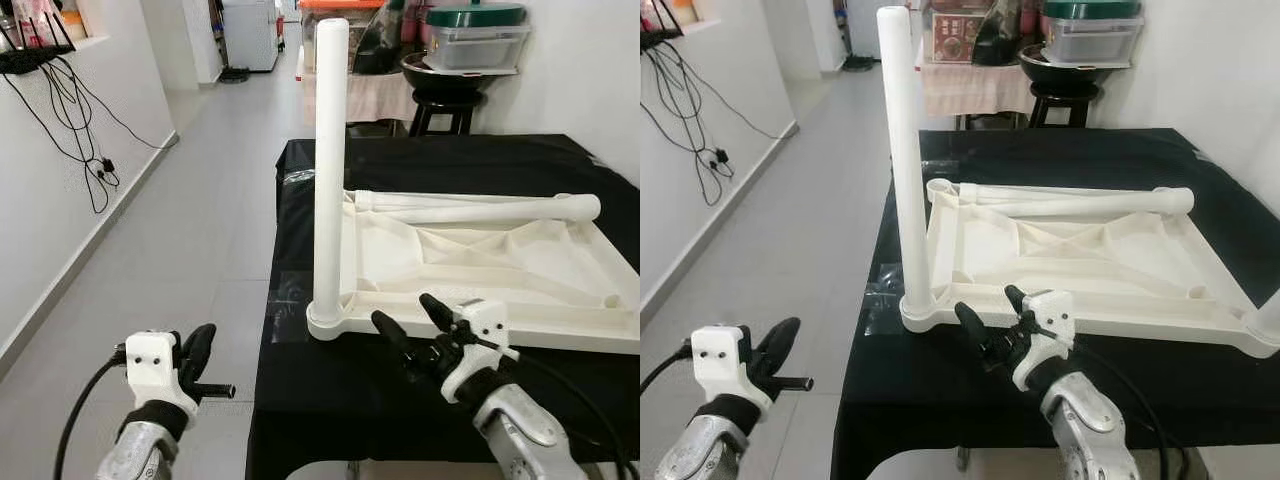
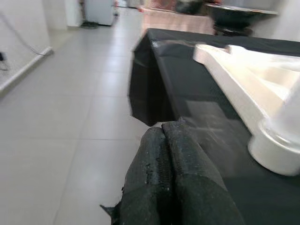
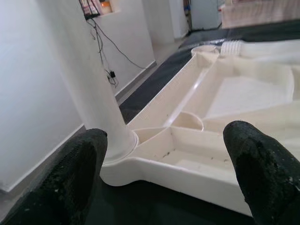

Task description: Building children table

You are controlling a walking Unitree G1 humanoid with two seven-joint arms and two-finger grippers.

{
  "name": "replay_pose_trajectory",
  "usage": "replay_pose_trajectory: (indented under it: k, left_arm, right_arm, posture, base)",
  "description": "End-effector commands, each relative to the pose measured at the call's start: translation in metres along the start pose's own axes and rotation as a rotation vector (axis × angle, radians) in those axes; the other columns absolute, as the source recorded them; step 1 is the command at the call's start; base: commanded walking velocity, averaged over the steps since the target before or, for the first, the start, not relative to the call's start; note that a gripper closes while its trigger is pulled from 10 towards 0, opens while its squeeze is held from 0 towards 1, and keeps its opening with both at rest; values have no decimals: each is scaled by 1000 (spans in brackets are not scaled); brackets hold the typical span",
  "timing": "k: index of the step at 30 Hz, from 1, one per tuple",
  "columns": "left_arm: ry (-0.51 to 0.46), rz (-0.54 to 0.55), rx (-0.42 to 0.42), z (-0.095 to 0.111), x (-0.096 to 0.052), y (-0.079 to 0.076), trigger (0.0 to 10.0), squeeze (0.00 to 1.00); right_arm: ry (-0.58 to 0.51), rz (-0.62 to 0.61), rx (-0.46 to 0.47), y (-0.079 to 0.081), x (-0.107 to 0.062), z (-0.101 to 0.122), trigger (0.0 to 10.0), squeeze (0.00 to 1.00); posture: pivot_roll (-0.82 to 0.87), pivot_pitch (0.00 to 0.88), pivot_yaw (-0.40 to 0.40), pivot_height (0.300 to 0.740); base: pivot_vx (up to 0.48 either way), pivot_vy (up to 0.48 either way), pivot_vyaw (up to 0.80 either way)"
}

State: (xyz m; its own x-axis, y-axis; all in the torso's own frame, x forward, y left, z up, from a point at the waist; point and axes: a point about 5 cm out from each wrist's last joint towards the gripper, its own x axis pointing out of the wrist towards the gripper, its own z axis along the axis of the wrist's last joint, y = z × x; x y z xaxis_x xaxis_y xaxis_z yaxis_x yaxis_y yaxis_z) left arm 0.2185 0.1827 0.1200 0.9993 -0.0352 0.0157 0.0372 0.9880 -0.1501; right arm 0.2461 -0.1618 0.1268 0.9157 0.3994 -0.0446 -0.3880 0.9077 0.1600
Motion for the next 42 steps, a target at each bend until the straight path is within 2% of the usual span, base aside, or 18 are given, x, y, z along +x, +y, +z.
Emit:
replay_pose_trajectory:
  k: [1, 6, 8, 10, 24, 35, 39, 42]
  left_arm:
    - [65, 6, 27, -6, 1, 2, 10000, 0]
    - [73, -20, 57, -8, 5, -1, 10000, 0]
    - [65, -33, 63, -8, 7, -2, 10000, 0]
    - [64, -38, 64, -8, 8, -3, 10000, 0]
    - [74, -73, 72, -8, 11, -7, 10000, 0]
    - [71, -90, 82, -7, 13, -7, 10000, 0]
    - [46, -97, 96, -4, 14, -8, 10000, 0]
    - [22, -99, 97, -1, 15, -9, 10000, 0]
  right_arm:
    - [-11, -31, 25, -3, 4, 3, 10000, 0]
    - [-28, -100, 2, -11, 7, 8, 10000, 0]
    - [-4, -110, -69, -10, 11, 7, 10000, 0]
    - [-1, -104, -87, -10, 12, 8, 10000, 0]
    - [3, -195, -70, -19, 13, 7, 10000, 0]
    - [-2, -195, -125, -19, 15, 10, 10000, 0]
    - [-25, -145, -214, -11, 23, 18, 10000, 0]
    - [-30, -116, -206, -6, 28, 21, 10000, 0]
  posture:
    - [-61, 0, 10, 740]
    - [-64, 0, 11, 740]
    - [-69, 0, 14, 740]
    - [-69, 0, 16, 740]
    - [-70, 0, 16, 740]
    - [-65, 0, 6, 740]
    - [-69, 0, 0, 740]
    - [-69, 0, 0, 740]
  base:
    - [0, 0, 0]
    - [0, 379, 0]
    - [0, 480, 0]
    - [0, 480, 0]
    - [0, 480, 0]
    - [0, 480, 0]
    - [0, 360, 0]
    - [0, 0, 0]
